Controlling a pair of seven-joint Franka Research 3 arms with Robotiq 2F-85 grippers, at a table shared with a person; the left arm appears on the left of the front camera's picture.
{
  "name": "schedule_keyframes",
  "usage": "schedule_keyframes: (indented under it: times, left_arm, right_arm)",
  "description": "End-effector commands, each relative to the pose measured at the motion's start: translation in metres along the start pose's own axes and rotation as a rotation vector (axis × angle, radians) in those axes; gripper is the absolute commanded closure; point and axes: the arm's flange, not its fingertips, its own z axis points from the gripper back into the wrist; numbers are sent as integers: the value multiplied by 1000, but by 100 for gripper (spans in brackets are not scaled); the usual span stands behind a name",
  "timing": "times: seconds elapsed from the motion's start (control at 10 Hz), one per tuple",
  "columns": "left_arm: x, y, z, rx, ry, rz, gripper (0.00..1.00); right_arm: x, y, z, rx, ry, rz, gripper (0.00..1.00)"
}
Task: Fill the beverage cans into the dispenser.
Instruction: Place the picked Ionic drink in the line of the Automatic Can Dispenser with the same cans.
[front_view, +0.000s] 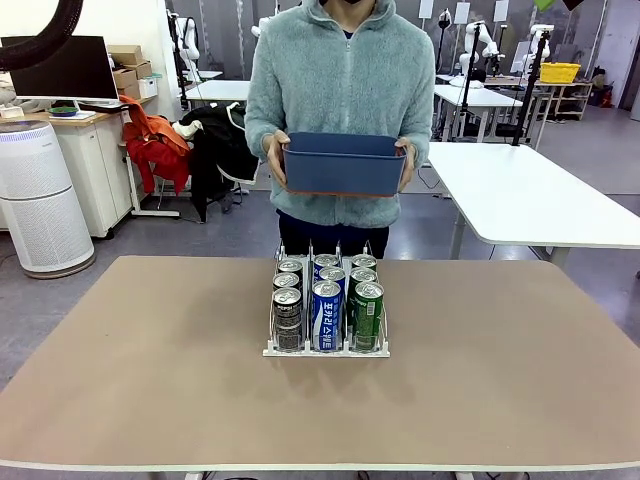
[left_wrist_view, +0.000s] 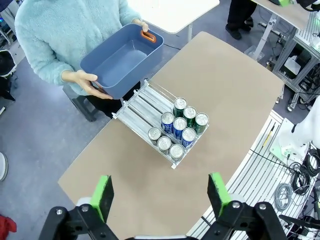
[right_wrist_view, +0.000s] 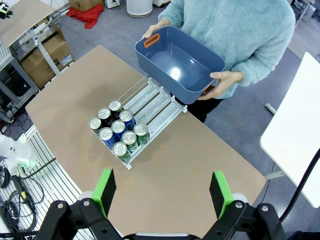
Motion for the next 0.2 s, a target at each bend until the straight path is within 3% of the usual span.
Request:
schedule_keyframes:
  times: [0.0,0.1]
  left_arm:
    - [0,0,0,0,0,0,0]
    - [0,0,0,0,0,0,0]
  right_arm:
    - [-1,1,0,-1,0,2,0]
    - [-1,1,0,-1,0,2,0]
